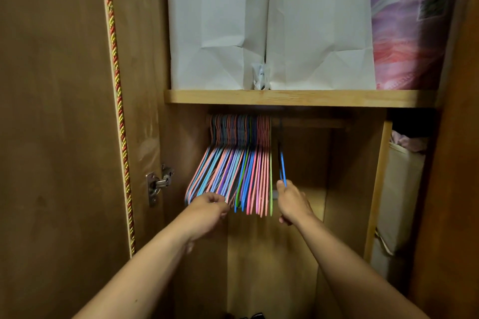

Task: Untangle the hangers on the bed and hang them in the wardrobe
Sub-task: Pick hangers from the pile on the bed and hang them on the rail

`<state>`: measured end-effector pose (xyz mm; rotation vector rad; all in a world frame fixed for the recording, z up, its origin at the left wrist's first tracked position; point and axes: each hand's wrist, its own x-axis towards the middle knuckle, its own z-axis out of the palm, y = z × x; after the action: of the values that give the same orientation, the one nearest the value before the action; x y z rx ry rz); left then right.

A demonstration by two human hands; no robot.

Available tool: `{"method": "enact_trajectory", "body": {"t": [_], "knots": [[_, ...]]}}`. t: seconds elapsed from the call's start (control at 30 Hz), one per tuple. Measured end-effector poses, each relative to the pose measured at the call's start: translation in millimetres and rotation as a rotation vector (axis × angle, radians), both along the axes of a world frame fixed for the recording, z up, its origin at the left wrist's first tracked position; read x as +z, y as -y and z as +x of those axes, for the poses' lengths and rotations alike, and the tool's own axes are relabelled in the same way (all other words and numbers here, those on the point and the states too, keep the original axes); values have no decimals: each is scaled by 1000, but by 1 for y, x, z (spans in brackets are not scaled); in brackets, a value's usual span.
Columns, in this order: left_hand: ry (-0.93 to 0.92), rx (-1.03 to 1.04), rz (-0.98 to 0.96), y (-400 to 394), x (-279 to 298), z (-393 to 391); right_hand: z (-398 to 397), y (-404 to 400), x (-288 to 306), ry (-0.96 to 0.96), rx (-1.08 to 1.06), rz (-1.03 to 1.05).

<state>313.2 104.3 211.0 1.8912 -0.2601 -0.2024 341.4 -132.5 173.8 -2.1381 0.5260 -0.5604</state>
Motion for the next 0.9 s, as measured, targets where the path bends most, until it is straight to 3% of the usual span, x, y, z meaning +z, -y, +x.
{"method": "enact_trajectory", "body": {"t": [0.4,0.5,0.57,0.63,0.7,0.77,0.9], "knots": [[-57,41,1,5,-14,-6,-2,2,7,-137,142,58],[-63,96,-24,5,-22,-11,-23,-4,11,-130,-90,-240],[-38,153,-75,4,-25,-19,-38,-24,12,93,-181,-416],[-35,241,-133,-3,-33,-32,-48,-54,10,328,-38,-432],[-54,362,-171,-15,-49,-62,-57,-91,-5,414,230,-348],[-75,432,-211,-32,-71,-97,-76,-129,-26,354,463,-250],[-170,705,-241,-70,-130,-211,-155,-202,-97,41,955,-134]]}}
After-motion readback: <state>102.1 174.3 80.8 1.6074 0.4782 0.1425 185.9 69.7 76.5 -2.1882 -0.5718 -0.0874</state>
